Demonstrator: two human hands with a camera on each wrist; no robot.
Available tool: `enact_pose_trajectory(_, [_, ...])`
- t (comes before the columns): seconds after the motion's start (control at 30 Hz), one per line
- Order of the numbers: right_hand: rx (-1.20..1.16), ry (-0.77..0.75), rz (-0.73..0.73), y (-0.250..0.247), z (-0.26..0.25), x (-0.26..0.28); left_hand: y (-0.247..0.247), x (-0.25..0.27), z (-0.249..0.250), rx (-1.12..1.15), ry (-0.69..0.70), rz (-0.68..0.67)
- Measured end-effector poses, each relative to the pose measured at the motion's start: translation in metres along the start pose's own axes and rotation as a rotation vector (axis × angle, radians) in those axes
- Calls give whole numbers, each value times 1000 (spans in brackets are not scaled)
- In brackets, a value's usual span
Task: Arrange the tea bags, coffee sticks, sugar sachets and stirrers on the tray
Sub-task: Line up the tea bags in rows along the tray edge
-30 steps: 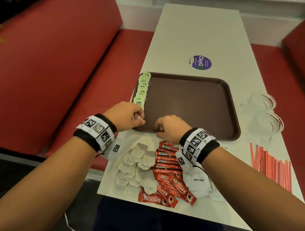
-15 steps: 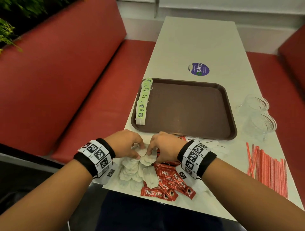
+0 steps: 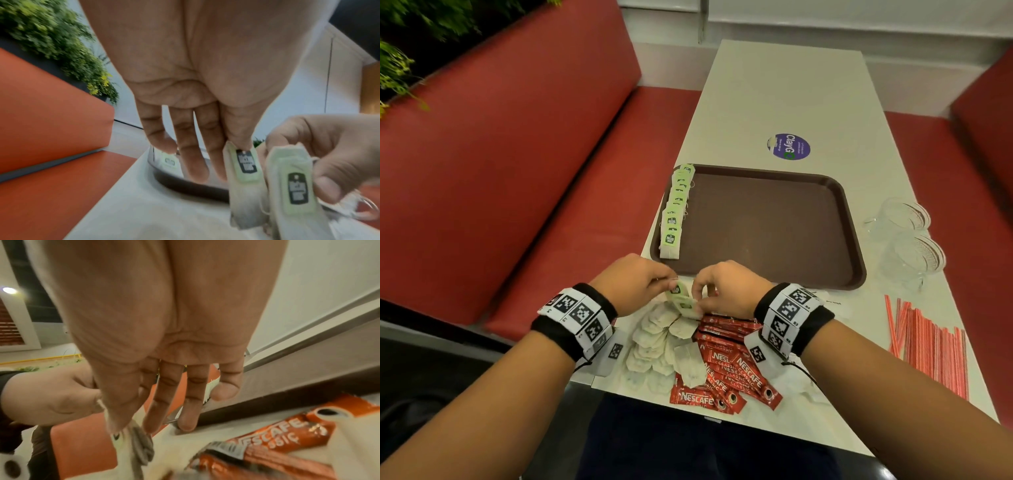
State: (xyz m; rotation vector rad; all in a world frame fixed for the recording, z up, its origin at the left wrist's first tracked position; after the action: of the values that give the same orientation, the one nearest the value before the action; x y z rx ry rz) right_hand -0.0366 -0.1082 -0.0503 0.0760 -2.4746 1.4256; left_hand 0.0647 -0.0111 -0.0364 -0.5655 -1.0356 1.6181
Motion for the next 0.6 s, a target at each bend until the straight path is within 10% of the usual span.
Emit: enact_pose_trajectory(0.6, [-274,8,208,-29,1,-10,-31,-23,19,154,62,143])
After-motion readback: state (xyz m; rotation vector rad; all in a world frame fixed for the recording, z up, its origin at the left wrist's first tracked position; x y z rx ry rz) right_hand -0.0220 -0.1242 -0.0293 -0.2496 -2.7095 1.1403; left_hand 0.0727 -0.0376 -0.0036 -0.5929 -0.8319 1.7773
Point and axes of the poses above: each hand's wrist, its own x-axis away from the middle knuckle, its own y-axis out of the palm, z = x × y, the point moved 8 cm from there along -x, towards the middle knuckle, and after that the axes turned 7 degrees about x, right-handed, at the moved point
